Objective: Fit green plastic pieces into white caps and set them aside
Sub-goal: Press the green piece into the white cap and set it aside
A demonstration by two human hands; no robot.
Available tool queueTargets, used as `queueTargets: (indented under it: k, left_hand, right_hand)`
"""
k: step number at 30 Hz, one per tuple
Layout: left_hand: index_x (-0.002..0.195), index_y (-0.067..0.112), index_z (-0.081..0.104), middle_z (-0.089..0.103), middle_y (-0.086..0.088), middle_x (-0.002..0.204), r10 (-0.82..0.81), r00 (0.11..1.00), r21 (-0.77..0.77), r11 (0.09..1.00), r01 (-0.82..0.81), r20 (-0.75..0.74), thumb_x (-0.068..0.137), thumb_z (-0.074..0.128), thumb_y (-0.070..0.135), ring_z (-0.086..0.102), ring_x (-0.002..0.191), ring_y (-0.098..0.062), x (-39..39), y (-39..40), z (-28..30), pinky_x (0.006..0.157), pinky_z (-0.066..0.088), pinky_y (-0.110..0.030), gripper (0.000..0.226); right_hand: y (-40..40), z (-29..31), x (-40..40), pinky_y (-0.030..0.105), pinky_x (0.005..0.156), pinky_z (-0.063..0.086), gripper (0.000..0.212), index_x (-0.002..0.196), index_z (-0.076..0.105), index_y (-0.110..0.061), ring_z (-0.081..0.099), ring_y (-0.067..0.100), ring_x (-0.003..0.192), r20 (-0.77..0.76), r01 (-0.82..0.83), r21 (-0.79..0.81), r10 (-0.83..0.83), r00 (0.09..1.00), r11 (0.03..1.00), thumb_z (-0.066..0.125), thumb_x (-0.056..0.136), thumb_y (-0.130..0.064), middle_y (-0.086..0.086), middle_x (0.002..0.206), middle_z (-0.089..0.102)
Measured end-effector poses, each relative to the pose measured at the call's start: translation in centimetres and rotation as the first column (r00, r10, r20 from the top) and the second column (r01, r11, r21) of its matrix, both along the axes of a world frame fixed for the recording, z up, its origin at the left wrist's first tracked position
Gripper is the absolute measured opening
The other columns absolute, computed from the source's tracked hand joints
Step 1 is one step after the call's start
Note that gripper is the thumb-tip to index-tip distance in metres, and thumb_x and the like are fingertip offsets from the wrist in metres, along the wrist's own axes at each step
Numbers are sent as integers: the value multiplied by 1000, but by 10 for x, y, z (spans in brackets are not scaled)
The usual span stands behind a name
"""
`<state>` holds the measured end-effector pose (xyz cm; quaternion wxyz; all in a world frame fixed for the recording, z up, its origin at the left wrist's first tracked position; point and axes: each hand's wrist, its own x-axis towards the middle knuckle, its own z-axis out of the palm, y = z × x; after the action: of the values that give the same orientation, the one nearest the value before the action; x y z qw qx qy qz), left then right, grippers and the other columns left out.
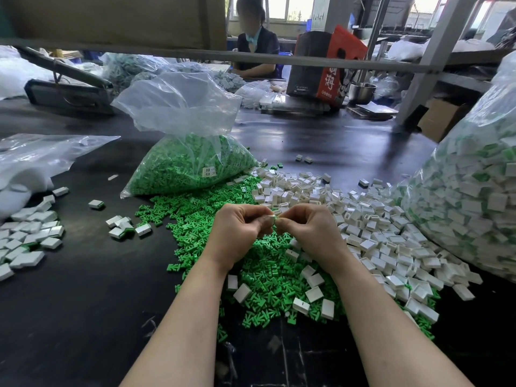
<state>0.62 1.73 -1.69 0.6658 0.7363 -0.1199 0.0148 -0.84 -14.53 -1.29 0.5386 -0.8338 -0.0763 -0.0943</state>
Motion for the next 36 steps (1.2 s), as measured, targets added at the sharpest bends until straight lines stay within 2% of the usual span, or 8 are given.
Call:
queueTargets:
  k: [5, 11, 17, 24, 28, 33, 36]
  left_hand:
    - [81, 14, 75, 75, -14, 78, -11, 1000, -24, 1000, 11, -7, 85, 69, -5, 73, 72, -28, -1, 0, 2, 71, 61, -30, 21]
    - [79, 10, 74, 74, -11, 74, -29, 999, -57, 998, 27, -39, 83, 70, -6, 71, 66, -20, -2, 2, 5, 65, 59, -23, 17]
    - [83, 10, 75, 75, -12, 79, -25, 999, -2, 1000, 25, -44, 82, 72, -5, 73, 72, -26, 0, 2, 1, 72, 61, -31, 14]
    - [80, 15, 75, 75, -11, 78, -17, 999, -19, 1000, 16, -33, 82, 72, -4, 74, 75, -30, 0, 2, 1, 73, 61, -32, 19]
    - [82, 14, 75, 76, -7, 77, -8, 1000, -76, 997, 6, -25, 83, 71, -4, 74, 71, -22, 2, 1, 1, 68, 60, -25, 19]
    - [89, 12, 76, 77, -7, 82, 18, 999, -78, 997, -16, 27, 83, 72, -3, 74, 80, -27, 4, 1, -1, 77, 60, -35, 16]
    - [89, 12, 76, 77, -5, 84, 6, 999, -87, 996, -2, 45, 79, 75, -1, 74, 82, -23, 3, 1, 0, 78, 59, -31, 16]
  right_hand:
    - [0, 2, 0, 21, 65, 56, 12, 77, 72, -16, 69, 13, 65, -16, -19, 28, 19, 1000, 999, 74, 85, -7, 3, 72, 74]
    - [-1, 2, -1, 22, 67, 56, 8, 79, 72, -12, 70, 17, 68, -30, -49, 56, 51, 998, 997, 74, 85, -6, 6, 74, 74]
    - [0, 1, 0, 21, 64, 56, 12, 77, 73, -16, 71, 18, 68, -26, -35, -46, 34, 999, 998, 75, 83, -7, 2, 73, 74]
    - [0, 0, 0, 19, 65, 55, 10, 79, 73, -14, 70, 12, 66, -12, -37, -4, 37, 999, 999, 76, 83, -6, 2, 73, 74]
    - [-1, -1, 0, 25, 71, 58, 5, 82, 75, -10, 71, 20, 71, -6, -43, 114, 44, 999, 993, 74, 84, -5, 6, 75, 75]
    - [-1, 2, 0, 9, 54, 43, 14, 79, 74, -13, 60, 1, 55, -63, -39, 265, 58, 996, 964, 67, 91, -14, 3, 69, 73]
    - [-3, 2, 0, 9, 50, 42, 10, 81, 73, -11, 59, -1, 54, -99, -10, 323, 44, 994, 946, 68, 90, -10, 4, 70, 73]
